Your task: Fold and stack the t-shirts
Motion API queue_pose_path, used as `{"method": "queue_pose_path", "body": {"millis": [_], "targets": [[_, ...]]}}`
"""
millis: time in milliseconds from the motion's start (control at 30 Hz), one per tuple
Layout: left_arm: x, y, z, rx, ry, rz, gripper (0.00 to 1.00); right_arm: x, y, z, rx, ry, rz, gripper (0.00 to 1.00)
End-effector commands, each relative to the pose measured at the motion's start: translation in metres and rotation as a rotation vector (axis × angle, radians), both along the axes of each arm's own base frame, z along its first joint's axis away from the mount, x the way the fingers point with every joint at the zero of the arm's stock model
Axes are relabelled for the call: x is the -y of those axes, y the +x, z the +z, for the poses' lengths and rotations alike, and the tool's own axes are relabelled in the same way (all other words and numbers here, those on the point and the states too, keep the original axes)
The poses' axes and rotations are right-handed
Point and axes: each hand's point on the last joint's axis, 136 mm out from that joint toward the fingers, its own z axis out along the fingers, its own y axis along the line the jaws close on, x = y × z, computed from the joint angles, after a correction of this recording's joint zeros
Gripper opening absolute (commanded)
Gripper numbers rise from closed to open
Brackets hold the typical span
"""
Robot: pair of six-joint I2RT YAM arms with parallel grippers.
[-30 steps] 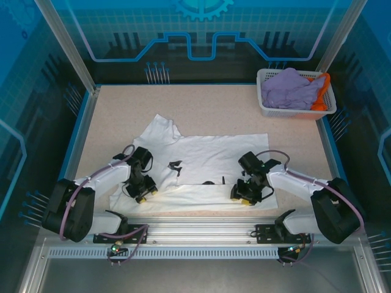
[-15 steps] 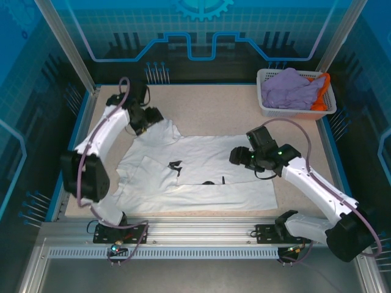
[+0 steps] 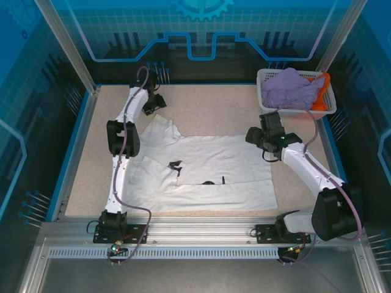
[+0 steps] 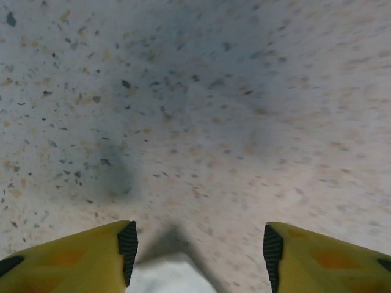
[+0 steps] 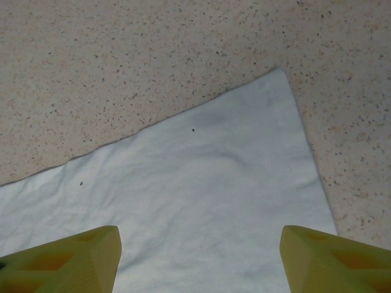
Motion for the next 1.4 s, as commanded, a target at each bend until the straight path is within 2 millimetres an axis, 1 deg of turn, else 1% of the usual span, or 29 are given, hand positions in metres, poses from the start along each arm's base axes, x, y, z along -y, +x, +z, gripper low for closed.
{"method": "queue_pose_path", "body": {"millis": [0, 133, 267, 400, 500, 600, 767, 1000, 1067, 1133, 1200, 1367], "targets": [[-0.006, 0.002, -0.001, 0.015, 0.05, -0.03, 0.57, -0.007, 0.006, 0.005, 0.051, 0.078, 0.068, 0.7], [0.0, 0.002, -0.015, -0.003, 0.045, -0.065, 0.54, -0.005, 0.004, -0.001, 0.003, 0.075, 0.066, 0.7], [0.006, -0.003, -0.02, -0.022, 0.056, -0.103, 0.5, -0.001, 0.001, -0.006, -0.009, 0.074, 0.04, 0.7], [0.01, -0.011, -0.021, -0.05, 0.087, -0.134, 0.46, 0.002, 0.003, -0.012, -0.019, 0.069, 0.015, 0.7], [0.012, -0.017, -0.025, -0.078, 0.097, -0.135, 0.43, 0.005, 0.009, -0.014, -0.022, 0.063, 0.0, 0.7], [0.012, -0.022, -0.028, -0.093, 0.107, -0.14, 0.4, 0.004, 0.017, -0.012, -0.016, 0.067, 0.001, 0.7], [0.01, -0.028, -0.027, -0.109, 0.129, -0.143, 0.38, 0.0, 0.025, -0.012, -0.024, 0.072, 0.007, 0.69], [0.006, -0.03, -0.023, -0.107, 0.152, -0.165, 0.22, 0.002, 0.033, -0.013, -0.031, 0.058, -0.001, 0.69], [0.007, -0.029, -0.022, -0.1, 0.149, -0.167, 0.15, 0.009, 0.035, -0.014, -0.051, 0.033, -0.018, 0.68], [0.008, -0.028, -0.02, -0.093, 0.143, -0.168, 0.1, 0.016, 0.04, -0.015, -0.054, 0.005, -0.032, 0.68], [0.008, -0.027, -0.017, -0.085, 0.142, -0.169, 0.06, 0.029, 0.044, -0.016, -0.056, -0.028, -0.065, 0.68], [0.009, -0.024, -0.004, -0.053, 0.139, -0.166, 0.01, 0.059, 0.048, -0.03, -0.078, -0.043, -0.126, 0.69]]}}
